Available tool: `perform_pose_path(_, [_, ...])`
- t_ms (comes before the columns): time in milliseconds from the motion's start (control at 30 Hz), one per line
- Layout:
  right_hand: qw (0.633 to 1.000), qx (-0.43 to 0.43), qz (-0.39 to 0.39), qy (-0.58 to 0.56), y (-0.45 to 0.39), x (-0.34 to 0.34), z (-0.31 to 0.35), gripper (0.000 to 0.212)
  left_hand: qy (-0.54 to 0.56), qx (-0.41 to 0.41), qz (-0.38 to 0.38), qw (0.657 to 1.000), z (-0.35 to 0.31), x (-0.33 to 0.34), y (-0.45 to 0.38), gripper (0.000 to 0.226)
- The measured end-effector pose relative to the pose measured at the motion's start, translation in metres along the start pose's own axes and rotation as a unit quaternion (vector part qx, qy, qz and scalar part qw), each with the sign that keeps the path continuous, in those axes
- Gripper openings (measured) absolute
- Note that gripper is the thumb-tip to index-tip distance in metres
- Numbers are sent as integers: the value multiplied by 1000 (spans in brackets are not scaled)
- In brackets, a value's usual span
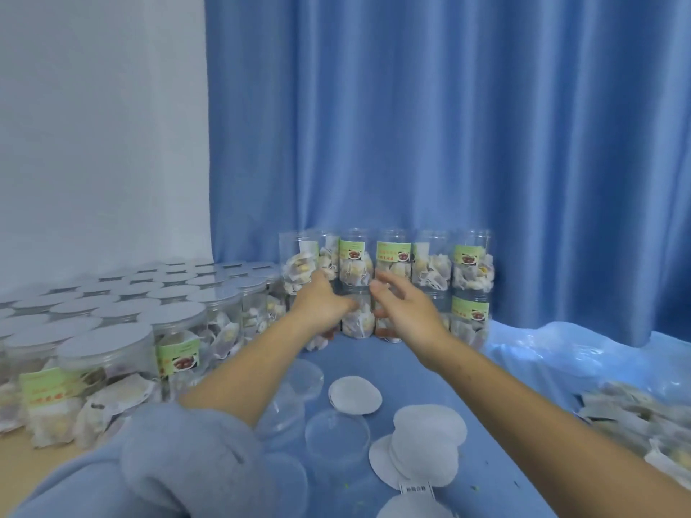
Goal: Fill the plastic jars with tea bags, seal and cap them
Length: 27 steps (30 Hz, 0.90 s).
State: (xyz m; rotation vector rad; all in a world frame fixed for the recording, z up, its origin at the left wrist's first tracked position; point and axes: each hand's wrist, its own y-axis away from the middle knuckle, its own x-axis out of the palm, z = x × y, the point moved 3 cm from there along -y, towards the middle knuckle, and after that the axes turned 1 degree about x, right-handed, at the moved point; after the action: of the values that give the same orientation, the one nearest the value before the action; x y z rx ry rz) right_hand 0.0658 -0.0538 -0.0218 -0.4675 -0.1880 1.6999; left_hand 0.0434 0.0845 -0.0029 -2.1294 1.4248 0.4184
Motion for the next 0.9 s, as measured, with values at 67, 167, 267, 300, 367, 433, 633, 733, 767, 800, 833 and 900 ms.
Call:
perform_pose_path(67, [1000,15,-7,7,-18,8,-10,40,-15,-48,53,997,14,-9,-30,66])
perform_pose_path(167, [999,38,-11,2,-46,21,-25,42,-71,-59,44,995,31,-26,-78,70])
perform_pose_path(267, [998,58,-31,-3,-75,27,-35,42,-211,1,-15,977,35,-45,-130,75])
perform_pose_path(300, [997,62,-38,-10,-83,30,-40,43,-247,17,-37,968,36,-51,-148,76])
perform_pose_path(367, [996,74,-46,-25,-95,36,-53,43,-284,23,-50,957,39,-56,-181,82])
perform_pose_path(433, [994,92,-47,-36,-101,44,-69,42,-299,10,-35,954,42,-54,-206,91])
perform_pose_path(633, [991,132,-14,-13,-92,51,-104,40,-334,-16,-25,942,60,-42,-242,85])
perform_pose_path(733, [991,132,-7,-4,-86,47,-108,43,-295,32,-114,948,66,-37,-237,57])
perform_pose_path(767, [991,133,-8,-4,-85,46,-106,44,-284,43,-128,949,67,-34,-231,52])
perform_pose_path(800, [991,131,-9,-1,-84,46,-102,44,-276,56,-134,950,66,-32,-224,47])
perform_pose_path(833, [992,124,-10,4,-84,46,-97,44,-265,69,-140,952,65,-30,-218,43])
perform_pose_path(900, [994,106,-9,14,-86,46,-86,45,-234,97,-153,955,59,-29,-202,37])
